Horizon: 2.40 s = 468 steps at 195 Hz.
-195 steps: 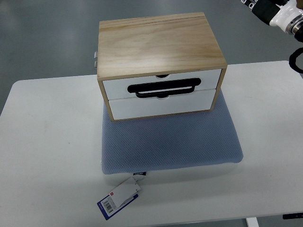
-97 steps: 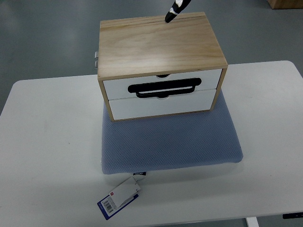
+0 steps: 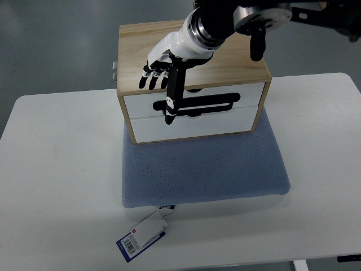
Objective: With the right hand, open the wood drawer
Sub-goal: 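Lower the right hand in front of the upper drawer's black handle, then hook the right hand fingers around the upper drawer's black handle, then pull the upper white drawer toward the robot with the right hand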
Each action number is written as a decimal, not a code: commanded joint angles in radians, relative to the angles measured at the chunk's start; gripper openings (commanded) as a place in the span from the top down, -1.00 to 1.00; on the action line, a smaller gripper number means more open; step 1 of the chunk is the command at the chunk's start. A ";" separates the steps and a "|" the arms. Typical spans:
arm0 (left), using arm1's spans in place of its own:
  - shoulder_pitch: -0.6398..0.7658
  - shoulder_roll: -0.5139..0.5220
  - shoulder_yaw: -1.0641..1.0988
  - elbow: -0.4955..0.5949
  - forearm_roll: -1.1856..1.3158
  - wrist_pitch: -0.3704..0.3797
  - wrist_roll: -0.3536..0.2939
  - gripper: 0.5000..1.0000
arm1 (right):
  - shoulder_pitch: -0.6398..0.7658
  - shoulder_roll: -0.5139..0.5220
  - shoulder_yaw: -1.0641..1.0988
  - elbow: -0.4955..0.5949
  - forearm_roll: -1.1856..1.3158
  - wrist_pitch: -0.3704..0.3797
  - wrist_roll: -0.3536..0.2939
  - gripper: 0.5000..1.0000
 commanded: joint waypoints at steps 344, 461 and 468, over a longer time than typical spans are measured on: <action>0.000 0.000 0.000 0.008 -0.001 0.002 0.000 -1.00 | -0.223 -0.041 -0.085 -0.045 -0.102 0.120 -0.013 -0.78; 0.000 0.000 -0.002 0.010 -0.001 0.002 0.000 -1.00 | -0.196 -0.105 -0.043 0.050 -0.044 0.233 -0.013 -0.78; 0.000 0.000 -0.002 0.011 -0.001 0.002 0.000 -1.00 | -0.196 -0.113 -0.043 0.054 -0.042 0.241 -0.012 -0.78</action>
